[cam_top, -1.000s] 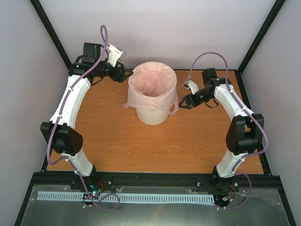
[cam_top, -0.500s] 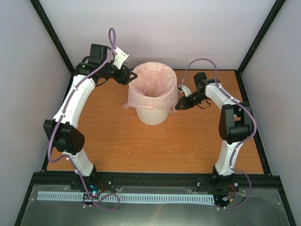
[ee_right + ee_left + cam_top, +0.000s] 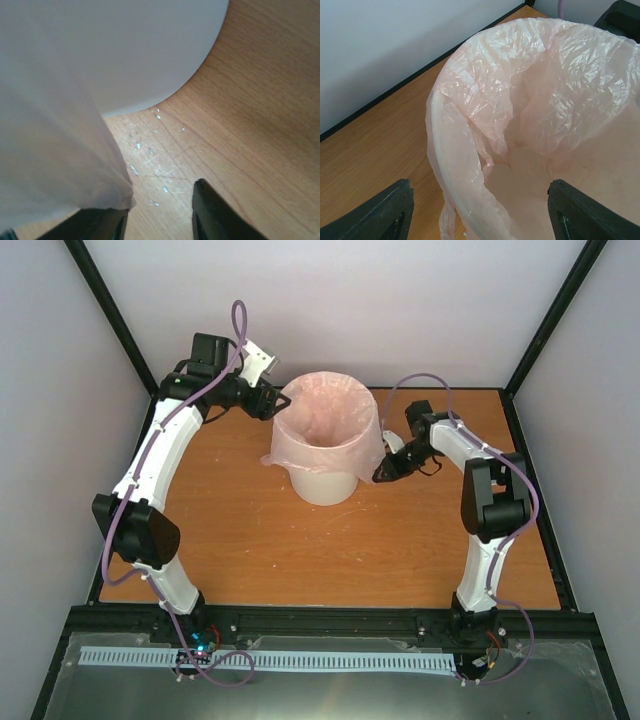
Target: Put the trash bags into the trash bin
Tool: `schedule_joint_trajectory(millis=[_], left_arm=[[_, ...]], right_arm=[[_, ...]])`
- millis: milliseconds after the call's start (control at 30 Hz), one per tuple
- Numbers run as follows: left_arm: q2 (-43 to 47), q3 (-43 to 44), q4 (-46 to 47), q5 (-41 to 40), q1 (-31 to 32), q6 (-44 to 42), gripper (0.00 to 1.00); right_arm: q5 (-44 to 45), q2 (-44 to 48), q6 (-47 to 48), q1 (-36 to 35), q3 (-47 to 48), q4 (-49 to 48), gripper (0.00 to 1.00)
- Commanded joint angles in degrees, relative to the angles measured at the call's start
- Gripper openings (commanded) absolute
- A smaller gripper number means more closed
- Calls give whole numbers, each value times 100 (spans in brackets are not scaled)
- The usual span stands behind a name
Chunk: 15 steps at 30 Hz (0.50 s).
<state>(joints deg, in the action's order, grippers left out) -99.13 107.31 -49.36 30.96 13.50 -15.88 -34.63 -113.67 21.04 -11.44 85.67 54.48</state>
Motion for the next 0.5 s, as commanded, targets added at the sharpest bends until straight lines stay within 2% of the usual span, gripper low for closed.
schedule_joint_trajectory(millis=[0,133,300,467], left_arm=[[112,307,-15,-100,-5,-97,74],[210,437,-8,-334,-13,-48,75],[92,811,-137,-535,-14,144,79],[-193,867,-137,-631,-22,307,80]], right_arm=[[237,467,175,-37,342,168,42],[412,1037,448,-27,401,399,54],[396,1549,666,189,509,670,56],[18,1349,263,668,1228,511,55]])
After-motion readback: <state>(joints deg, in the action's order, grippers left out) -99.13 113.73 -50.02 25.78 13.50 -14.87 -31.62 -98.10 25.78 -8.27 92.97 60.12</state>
